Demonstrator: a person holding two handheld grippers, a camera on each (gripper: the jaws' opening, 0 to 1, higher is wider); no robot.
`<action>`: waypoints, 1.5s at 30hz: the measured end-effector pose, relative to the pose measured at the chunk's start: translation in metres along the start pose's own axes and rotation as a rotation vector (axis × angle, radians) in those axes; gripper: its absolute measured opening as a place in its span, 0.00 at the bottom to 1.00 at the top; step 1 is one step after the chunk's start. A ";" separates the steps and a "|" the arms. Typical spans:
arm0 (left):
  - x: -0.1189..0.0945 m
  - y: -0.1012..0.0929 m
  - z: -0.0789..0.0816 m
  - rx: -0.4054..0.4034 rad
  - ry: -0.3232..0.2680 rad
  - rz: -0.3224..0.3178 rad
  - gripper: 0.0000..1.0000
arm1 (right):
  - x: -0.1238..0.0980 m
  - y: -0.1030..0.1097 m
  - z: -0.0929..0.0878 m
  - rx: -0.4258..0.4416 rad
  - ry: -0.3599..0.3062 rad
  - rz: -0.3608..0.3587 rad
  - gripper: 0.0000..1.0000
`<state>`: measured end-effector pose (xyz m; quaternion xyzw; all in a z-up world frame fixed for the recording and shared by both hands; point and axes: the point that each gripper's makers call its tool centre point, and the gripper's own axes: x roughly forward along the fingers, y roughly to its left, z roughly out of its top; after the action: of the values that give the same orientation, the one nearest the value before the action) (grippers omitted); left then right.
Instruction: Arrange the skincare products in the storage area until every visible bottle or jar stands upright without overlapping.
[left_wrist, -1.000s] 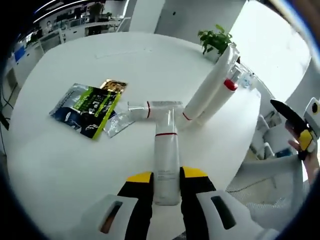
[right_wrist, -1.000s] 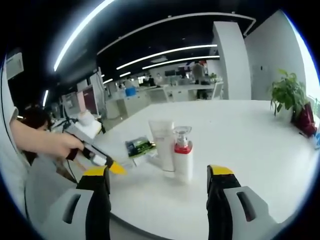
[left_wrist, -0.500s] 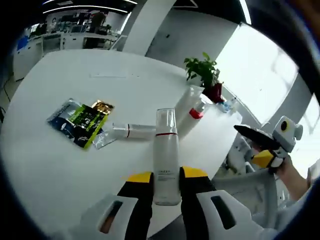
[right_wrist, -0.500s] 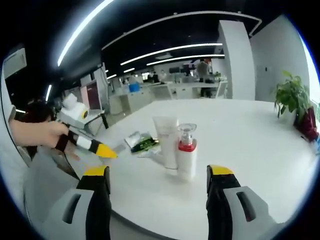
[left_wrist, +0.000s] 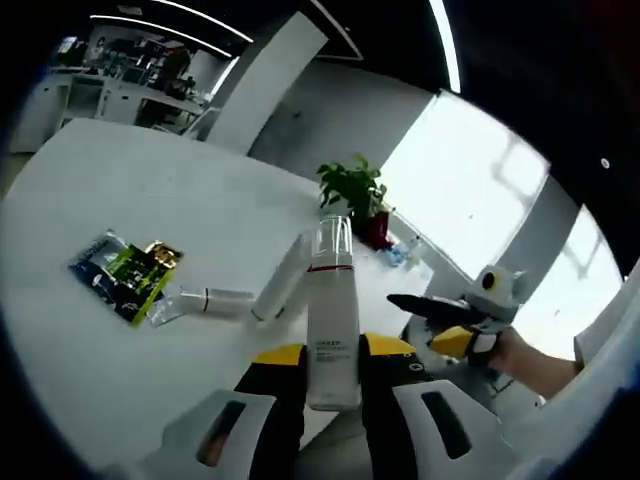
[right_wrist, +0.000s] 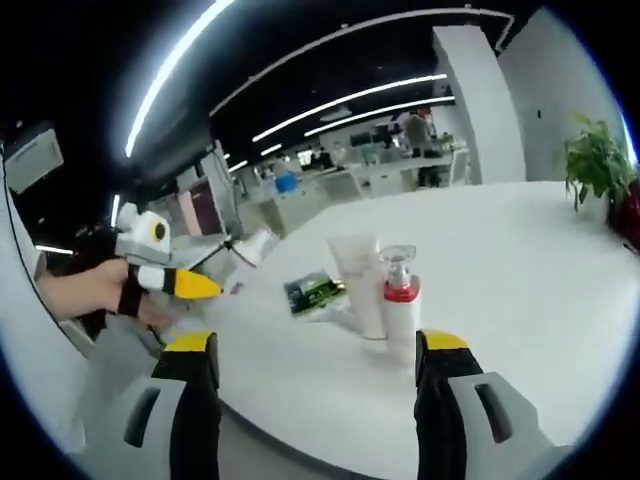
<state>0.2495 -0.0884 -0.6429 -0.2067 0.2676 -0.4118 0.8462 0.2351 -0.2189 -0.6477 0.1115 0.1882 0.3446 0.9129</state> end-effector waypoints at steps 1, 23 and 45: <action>-0.002 -0.007 0.001 0.007 -0.004 -0.020 0.21 | 0.000 0.003 0.002 0.024 -0.011 0.023 0.80; -0.030 -0.101 0.013 -0.045 -0.103 -0.409 0.21 | -0.004 0.121 0.075 0.380 -0.256 0.502 0.55; -0.047 -0.114 0.007 -0.111 -0.116 -0.518 0.21 | 0.009 0.159 0.066 0.384 -0.191 0.604 0.20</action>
<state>0.1627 -0.1155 -0.5597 -0.3375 0.1791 -0.5867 0.7140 0.1757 -0.1002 -0.5379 0.3629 0.1219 0.5449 0.7460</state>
